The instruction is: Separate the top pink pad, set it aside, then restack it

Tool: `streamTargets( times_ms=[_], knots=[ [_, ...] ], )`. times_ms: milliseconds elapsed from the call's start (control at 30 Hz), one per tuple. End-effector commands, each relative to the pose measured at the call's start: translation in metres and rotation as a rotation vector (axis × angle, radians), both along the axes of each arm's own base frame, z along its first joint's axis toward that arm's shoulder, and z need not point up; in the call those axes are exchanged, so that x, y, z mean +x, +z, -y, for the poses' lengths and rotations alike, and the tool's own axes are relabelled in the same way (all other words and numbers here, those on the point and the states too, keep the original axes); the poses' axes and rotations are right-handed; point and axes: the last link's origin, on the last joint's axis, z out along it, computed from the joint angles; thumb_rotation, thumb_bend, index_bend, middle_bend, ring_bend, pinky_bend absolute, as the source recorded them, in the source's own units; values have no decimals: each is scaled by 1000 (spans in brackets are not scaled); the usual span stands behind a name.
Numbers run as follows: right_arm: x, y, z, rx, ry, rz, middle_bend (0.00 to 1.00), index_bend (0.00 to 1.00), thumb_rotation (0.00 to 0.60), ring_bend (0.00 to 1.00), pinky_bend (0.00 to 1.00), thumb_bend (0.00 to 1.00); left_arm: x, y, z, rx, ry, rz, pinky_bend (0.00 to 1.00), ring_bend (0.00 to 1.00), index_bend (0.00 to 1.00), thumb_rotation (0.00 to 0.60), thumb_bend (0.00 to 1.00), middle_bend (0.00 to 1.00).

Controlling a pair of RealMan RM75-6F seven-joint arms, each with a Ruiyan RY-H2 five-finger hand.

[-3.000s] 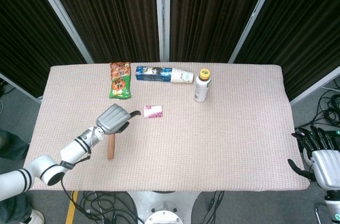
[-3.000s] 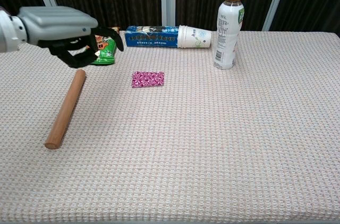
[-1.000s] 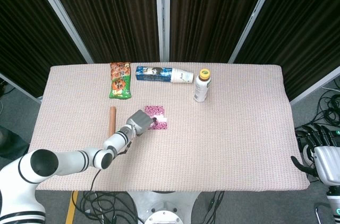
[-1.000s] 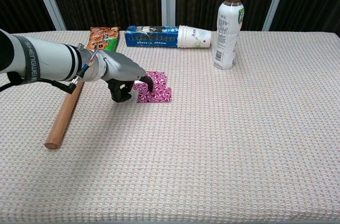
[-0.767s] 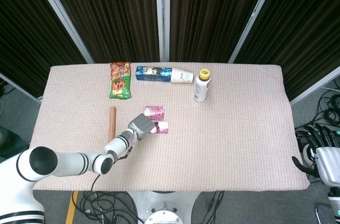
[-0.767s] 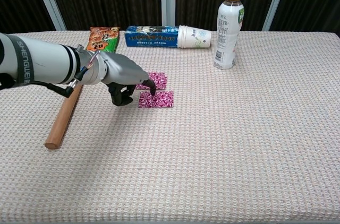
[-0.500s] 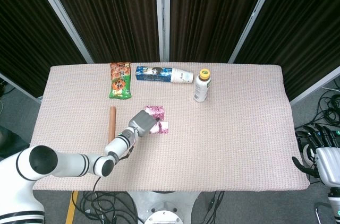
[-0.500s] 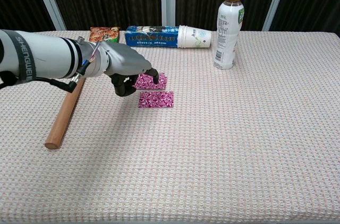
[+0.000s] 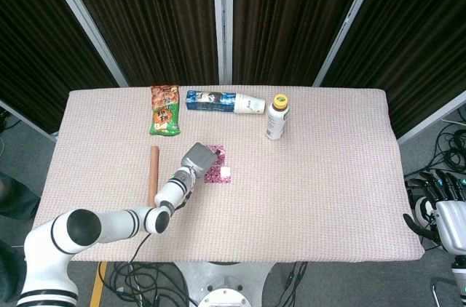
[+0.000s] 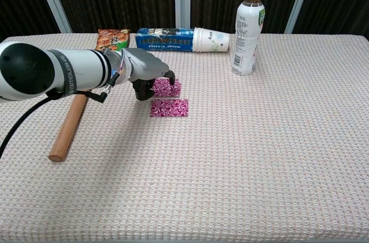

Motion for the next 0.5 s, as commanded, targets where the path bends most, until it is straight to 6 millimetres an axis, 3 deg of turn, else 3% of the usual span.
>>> streamTargets(
  times_ms=[33,500],
  knots=[
    [0,0,0,0,-1,1,133,213,531,0,0,165,-2,-3,0,-11,-1,-15,992,891,216,600,607,910],
    [1,-1,1,-1,9,7,132,214,528,0,0,167,-33,25,0,-6,22,-89,990,889,216,600,608,908]
  ],
)
